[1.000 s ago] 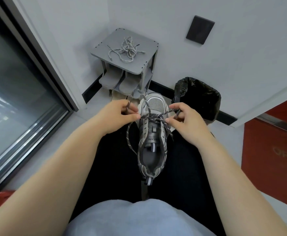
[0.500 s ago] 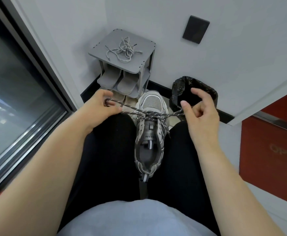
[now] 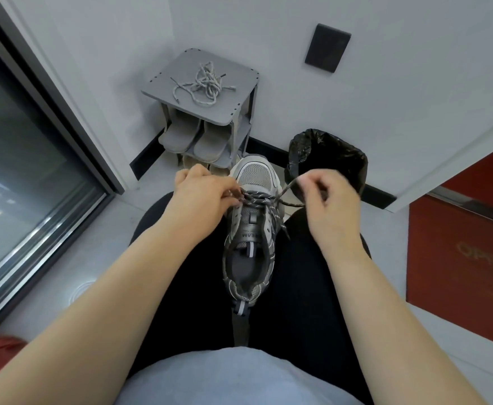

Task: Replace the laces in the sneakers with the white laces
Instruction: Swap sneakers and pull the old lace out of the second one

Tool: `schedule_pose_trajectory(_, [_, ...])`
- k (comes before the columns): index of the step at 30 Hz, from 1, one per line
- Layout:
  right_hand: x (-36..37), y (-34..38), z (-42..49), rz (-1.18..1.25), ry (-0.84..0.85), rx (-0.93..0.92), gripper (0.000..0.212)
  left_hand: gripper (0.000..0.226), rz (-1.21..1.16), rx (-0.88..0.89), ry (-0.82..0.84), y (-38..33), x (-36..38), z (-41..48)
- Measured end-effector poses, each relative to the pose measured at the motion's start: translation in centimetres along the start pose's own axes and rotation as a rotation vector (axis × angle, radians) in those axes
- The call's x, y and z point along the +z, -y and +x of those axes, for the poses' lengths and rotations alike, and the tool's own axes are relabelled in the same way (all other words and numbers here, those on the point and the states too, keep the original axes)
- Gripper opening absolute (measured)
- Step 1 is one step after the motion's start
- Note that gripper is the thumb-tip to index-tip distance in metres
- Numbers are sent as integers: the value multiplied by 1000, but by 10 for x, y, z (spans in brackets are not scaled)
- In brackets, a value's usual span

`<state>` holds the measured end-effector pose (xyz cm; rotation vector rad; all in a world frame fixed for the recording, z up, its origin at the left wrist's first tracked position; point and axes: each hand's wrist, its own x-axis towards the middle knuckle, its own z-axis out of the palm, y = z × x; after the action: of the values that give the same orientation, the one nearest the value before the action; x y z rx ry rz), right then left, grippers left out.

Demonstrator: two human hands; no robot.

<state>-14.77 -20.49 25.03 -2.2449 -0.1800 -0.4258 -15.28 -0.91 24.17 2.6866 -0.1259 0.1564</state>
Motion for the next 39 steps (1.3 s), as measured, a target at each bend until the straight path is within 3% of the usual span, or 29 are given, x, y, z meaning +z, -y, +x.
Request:
schedule_pose_trajectory(3, [-6, 0, -1, 438, -222, 160, 15, 10, -91, -57, -84, 4, -1, 0])
schedule_pose_trajectory(6, [-9, 4, -1, 721, -189, 220, 20, 13, -363, -135, -244, 8, -5, -4])
schedule_pose_trajectory(8, [-10, 4, 0, 759, -116, 210, 20, 13, -562, -207, -324, 7, -7, -7])
schedule_pose_trajectory(11, [-8, 3, 0, 466, 49, 159, 16, 20, -864, -263, -406, 7, -10, -9])
schedule_pose_trajectory(14, [3, 3, -4, -129, 269, -17, 5, 26, -1133, -325, -454, 10, -13, -10])
schedule_pose_trajectory(16, [9, 5, -7, -421, 378, -102, 16, 26, -1215, -337, -440, 11, -13, -9])
schedule_pose_trajectory(20, [6, 4, -5, -264, 359, -59, 10, 25, -1010, -245, -378, 3, -13, -13])
schedule_pose_trajectory(23, [6, 0, -5, -157, 236, -45, 6, 11, -515, -57, -201, -4, -10, -17])
schedule_pose_trajectory(26, [-2, 2, -4, 79, 140, 105, 13, 18, -187, 74, -110, -4, -4, -19])
schedule_pose_trajectory(29, [-7, 6, -8, 203, 209, 54, 20, 18, -107, 82, -119, -1, 0, -19])
schedule_pose_trajectory(33, [-8, 7, -16, 301, 414, -78, 6, 17, -50, 124, -118, 0, 1, -21])
schedule_pose_trajectory(34, [-9, 7, -16, 341, 436, -71, 11, 18, -34, 119, -110, 1, 1, -21])
schedule_pose_trajectory(36, [-11, 8, -16, 469, 409, -27, 27, 19, -13, 92, -99, 1, 0, -22])
schedule_pose_trajectory(39, [-12, 6, -13, 582, 212, 91, 40, 20, -22, 85, -70, 0, -4, -27])
